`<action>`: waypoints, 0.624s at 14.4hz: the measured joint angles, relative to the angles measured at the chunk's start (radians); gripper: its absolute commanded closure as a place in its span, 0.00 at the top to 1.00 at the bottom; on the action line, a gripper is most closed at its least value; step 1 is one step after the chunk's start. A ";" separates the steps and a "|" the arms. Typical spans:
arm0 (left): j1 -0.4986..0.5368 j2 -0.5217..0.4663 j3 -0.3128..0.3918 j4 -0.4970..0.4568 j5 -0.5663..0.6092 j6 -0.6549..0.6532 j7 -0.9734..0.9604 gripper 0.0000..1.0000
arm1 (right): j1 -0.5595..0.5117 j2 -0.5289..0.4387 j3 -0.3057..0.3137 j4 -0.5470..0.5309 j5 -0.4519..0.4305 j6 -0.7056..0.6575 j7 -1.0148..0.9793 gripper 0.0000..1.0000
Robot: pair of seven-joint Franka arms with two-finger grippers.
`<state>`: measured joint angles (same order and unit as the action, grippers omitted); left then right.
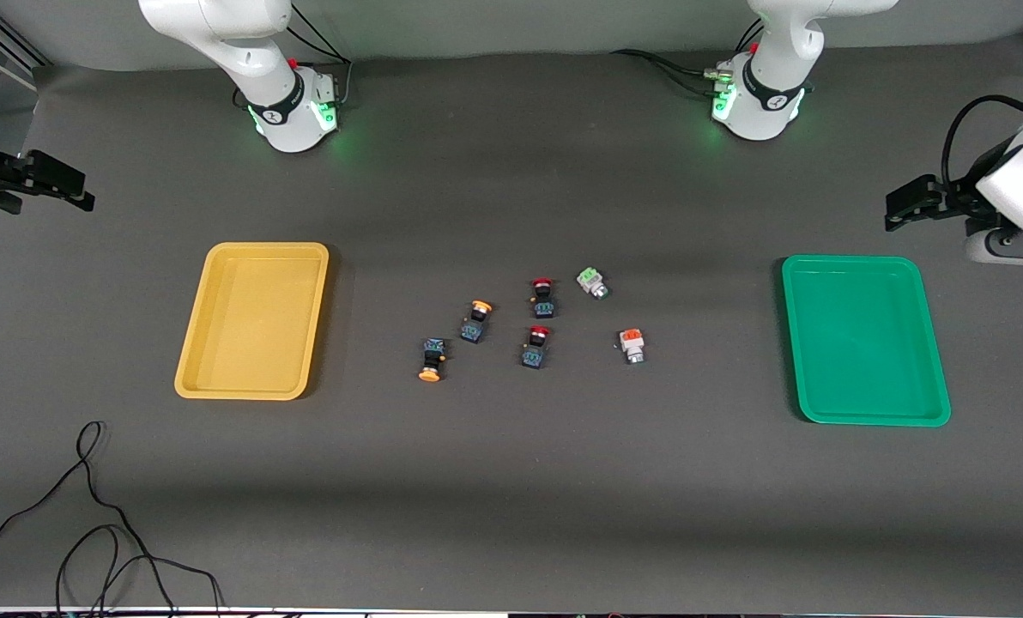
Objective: Place green and yellow buttons in trays
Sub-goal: 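Start both arms moving from rest toward the button cluster, then grasp a green button with the left gripper while the right gripper grasps yellow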
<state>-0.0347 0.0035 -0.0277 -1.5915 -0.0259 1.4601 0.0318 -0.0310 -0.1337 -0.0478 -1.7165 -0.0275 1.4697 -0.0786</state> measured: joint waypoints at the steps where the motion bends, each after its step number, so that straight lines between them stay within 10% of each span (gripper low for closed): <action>1: -0.013 0.000 -0.002 -0.009 -0.019 0.000 -0.014 1.00 | 0.000 0.003 -0.001 -0.011 0.000 0.001 0.000 1.00; 9: -0.406 0.041 -0.018 -0.134 -0.047 0.205 -0.779 1.00 | 0.026 0.054 0.032 0.037 0.009 0.025 0.038 1.00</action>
<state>-0.4403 0.0441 -0.0459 -1.7254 -0.0725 1.6646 -0.7473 -0.0048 -0.0794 -0.0163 -1.6799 -0.0187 1.4948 -0.0408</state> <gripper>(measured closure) 0.000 0.000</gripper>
